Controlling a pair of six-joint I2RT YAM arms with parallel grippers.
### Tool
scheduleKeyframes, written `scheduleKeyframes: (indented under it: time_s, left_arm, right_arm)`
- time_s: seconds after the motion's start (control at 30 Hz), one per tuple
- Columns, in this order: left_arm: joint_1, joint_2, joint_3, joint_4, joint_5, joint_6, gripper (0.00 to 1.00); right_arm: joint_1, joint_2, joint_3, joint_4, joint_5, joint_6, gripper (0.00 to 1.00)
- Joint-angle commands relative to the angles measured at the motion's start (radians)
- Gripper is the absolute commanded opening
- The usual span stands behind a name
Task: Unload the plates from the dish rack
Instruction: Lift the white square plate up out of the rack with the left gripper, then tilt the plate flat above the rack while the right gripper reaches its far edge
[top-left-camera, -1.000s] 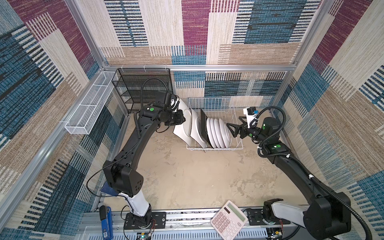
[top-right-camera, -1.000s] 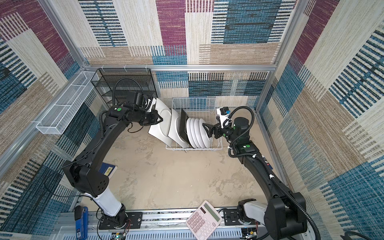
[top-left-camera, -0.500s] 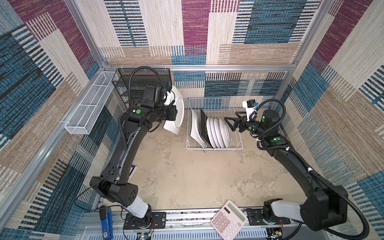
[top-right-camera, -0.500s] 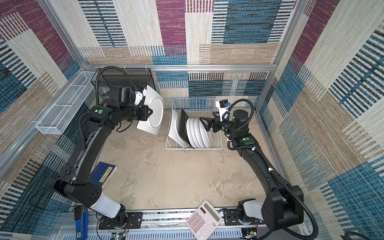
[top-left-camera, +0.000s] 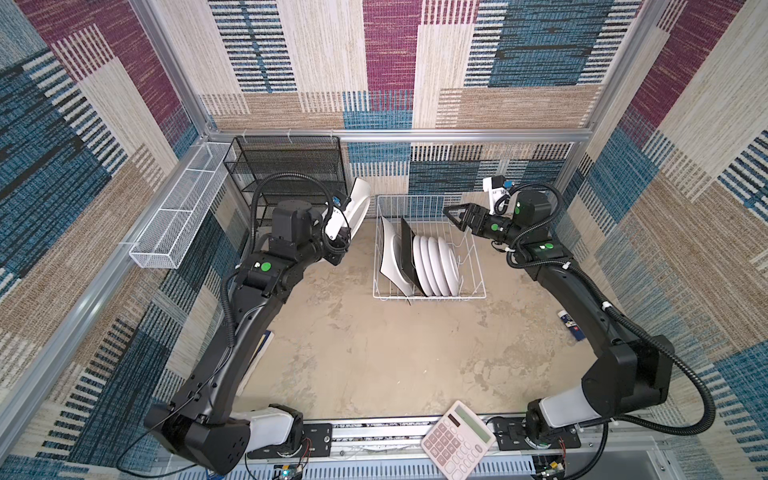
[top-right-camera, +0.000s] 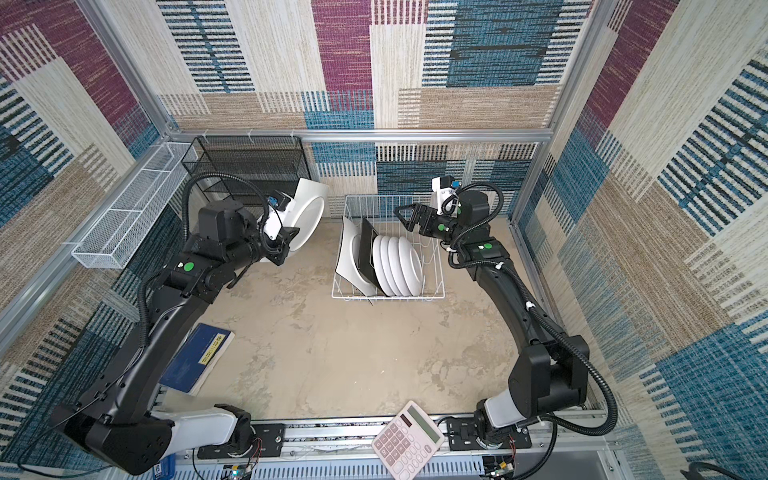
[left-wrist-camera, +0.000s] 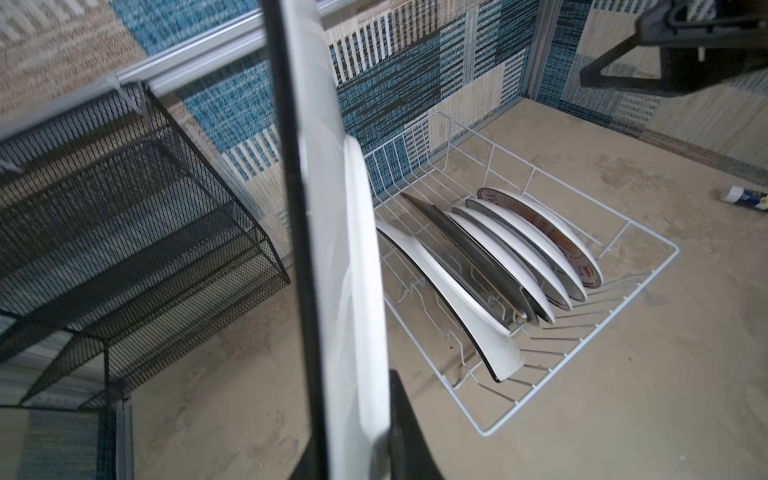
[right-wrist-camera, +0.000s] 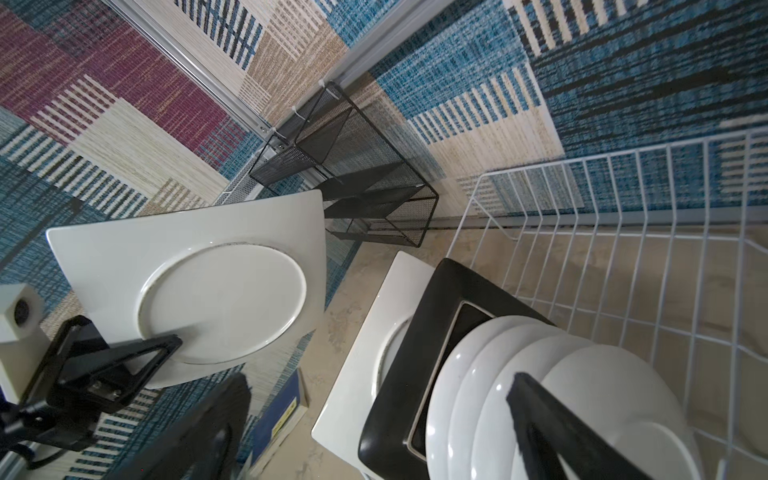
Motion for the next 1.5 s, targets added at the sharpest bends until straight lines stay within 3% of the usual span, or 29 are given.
scheduleKeyframes:
  time_s: [0.0, 0.3, 0.63, 0.9, 1.47]
  left_arm:
    - [-0.015, -0.046, -0.074, 0.315, 0.040, 0.238, 0.00]
    - [-0.076, -0.104, -0.263, 0.492, -0.041, 0.488, 0.00]
    - [-0.173, -0.078, -0.417, 0.746, -0.171, 0.745, 0.00]
    - [-0.207, -0.040, -0.471, 0.841, -0.213, 0.859, 0.00]
    - [-0.237, 0.036, -0.537, 1.029, -0.228, 0.992, 0.00]
  right_arm:
    - [0.003, 0.018, 0.038, 0.023, -0.072, 0.144, 0.99]
    - [0.040, 0.052, 0.100, 0.035, -0.067, 0.244, 0.99]
    - [0.108, 0.139, 0.183, -0.043, -0.023, 0.295, 0.88]
    - [0.163, 0.172, 0.195, -0.085, -0.028, 0.297, 0.84]
    - [0.212, 0.279, 0.284, -0.163, -0.085, 0.316, 0.54]
